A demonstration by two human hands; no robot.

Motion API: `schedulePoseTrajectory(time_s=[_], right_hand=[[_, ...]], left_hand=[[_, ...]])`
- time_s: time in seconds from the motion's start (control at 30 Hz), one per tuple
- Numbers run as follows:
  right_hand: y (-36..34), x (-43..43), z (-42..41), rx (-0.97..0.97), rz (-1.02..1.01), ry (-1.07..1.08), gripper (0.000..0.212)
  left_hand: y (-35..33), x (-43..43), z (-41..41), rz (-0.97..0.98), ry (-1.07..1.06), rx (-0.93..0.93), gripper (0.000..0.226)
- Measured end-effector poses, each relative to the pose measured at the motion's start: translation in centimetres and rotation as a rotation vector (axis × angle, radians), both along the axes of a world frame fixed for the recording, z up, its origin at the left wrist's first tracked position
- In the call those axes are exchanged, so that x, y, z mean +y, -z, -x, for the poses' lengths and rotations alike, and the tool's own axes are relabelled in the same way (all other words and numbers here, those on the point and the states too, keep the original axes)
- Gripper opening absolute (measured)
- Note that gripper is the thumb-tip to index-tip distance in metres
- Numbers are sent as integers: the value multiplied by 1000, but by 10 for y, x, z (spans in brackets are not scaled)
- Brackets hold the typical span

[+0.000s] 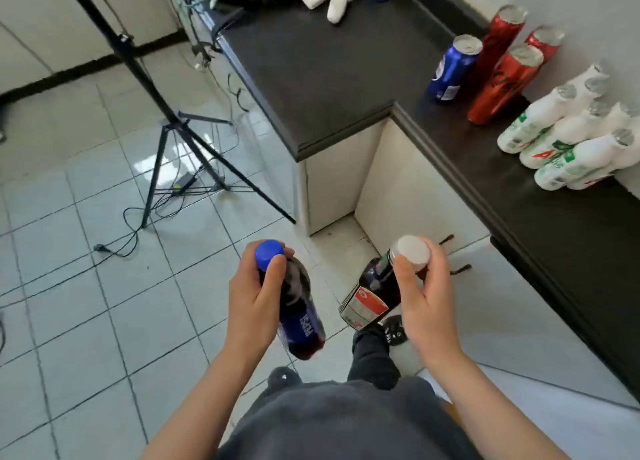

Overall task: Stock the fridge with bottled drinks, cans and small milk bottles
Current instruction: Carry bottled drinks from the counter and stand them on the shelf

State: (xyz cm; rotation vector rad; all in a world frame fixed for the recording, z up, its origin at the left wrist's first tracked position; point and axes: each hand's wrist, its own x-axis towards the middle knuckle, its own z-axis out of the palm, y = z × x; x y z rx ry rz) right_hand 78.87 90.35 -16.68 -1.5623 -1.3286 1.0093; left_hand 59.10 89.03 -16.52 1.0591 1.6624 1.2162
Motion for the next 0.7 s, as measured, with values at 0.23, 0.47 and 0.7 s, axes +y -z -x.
schedulePoseTrajectory(time_s=[0.23,0.47,0.7], right_hand=[[-4,-43,135,38,15,-282,34],[-18,-58,250,12,3,-658,22],[-2,-78,380,-39,-5,-1031,33]], left_hand=[[-2,-102,125,-12,-350,-4,30],[-4,-185,207,-49,-731,-4,32],[13,-262,257,-26,-1185,-63,22]])
